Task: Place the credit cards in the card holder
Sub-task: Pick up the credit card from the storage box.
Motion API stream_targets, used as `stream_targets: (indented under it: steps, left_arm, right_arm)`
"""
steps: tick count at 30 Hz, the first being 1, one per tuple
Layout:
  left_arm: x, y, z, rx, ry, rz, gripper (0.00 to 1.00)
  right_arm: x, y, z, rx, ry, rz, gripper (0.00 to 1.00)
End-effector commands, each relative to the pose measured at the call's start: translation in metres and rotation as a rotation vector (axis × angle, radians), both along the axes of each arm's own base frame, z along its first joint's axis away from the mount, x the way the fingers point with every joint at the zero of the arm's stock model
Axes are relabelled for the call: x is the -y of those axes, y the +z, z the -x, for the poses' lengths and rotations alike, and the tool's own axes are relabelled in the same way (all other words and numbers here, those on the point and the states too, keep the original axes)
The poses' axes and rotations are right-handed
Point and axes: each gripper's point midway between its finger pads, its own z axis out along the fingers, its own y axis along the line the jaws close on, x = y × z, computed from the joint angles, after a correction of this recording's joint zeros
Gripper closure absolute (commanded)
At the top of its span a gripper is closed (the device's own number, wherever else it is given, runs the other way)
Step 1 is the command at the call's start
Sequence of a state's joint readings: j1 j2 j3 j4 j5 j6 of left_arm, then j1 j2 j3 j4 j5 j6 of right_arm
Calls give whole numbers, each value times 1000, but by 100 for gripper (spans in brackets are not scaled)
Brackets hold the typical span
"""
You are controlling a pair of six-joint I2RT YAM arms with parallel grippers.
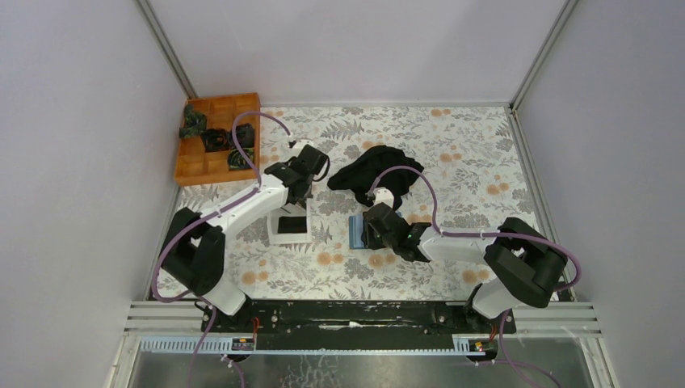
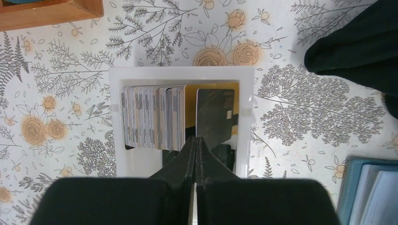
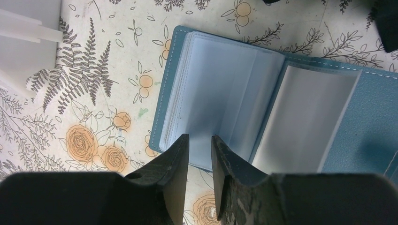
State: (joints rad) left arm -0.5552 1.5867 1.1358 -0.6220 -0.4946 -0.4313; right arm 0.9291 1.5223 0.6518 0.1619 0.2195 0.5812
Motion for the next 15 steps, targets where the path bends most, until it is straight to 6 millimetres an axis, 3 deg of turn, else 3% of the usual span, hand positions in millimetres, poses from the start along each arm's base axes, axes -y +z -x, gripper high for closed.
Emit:
stream_targets:
  steps: [1,15]
  left_arm:
    - [4,26,-5,47,-6,33,100]
    - [13,66,-1,122,-28,93,100]
  right_arm:
    - [4,10,-3,26,-8,12,68]
    - [7,22,-5,49,-11,18,67]
